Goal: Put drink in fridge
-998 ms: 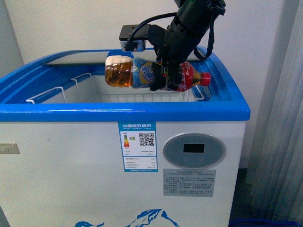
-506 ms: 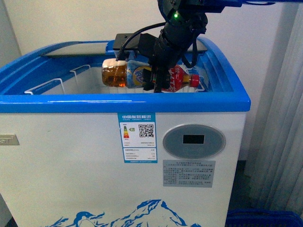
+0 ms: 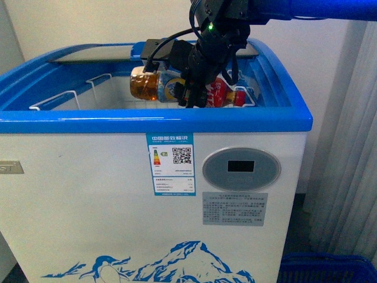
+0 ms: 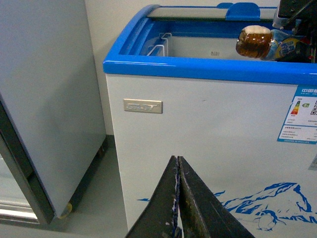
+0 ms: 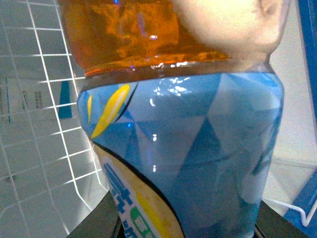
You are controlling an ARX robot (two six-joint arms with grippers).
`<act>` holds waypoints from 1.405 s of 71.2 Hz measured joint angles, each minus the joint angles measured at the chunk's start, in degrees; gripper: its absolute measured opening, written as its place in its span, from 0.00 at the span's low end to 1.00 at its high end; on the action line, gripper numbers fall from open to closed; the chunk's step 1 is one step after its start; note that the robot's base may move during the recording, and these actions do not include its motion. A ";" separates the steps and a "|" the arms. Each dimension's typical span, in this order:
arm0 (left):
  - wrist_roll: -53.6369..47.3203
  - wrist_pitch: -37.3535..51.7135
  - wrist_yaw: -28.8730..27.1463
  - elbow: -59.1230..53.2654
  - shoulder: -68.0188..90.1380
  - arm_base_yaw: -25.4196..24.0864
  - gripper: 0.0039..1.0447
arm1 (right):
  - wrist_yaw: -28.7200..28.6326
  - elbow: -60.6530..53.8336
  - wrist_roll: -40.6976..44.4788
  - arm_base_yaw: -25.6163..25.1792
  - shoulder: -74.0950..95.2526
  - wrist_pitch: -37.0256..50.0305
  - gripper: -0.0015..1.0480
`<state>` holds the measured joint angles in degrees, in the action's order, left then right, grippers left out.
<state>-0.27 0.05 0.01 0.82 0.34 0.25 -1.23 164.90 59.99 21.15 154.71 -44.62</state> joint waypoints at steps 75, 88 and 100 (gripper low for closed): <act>0.02 0.00 -0.02 0.00 0.00 0.00 0.02 | -8.90 -19.43 -30.62 -6.84 -26.43 9.86 0.93; 0.00 0.00 0.00 0.00 0.00 0.00 0.02 | -3.54 -55.36 -47.12 -12.94 -57.11 22.99 0.93; 0.00 0.00 0.00 0.00 0.00 0.00 0.02 | -4.76 -88.74 -56.06 -15.47 -84.21 22.97 0.93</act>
<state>-0.27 0.05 0.01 0.82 0.34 0.25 -6.00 76.16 3.92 5.67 70.50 -21.65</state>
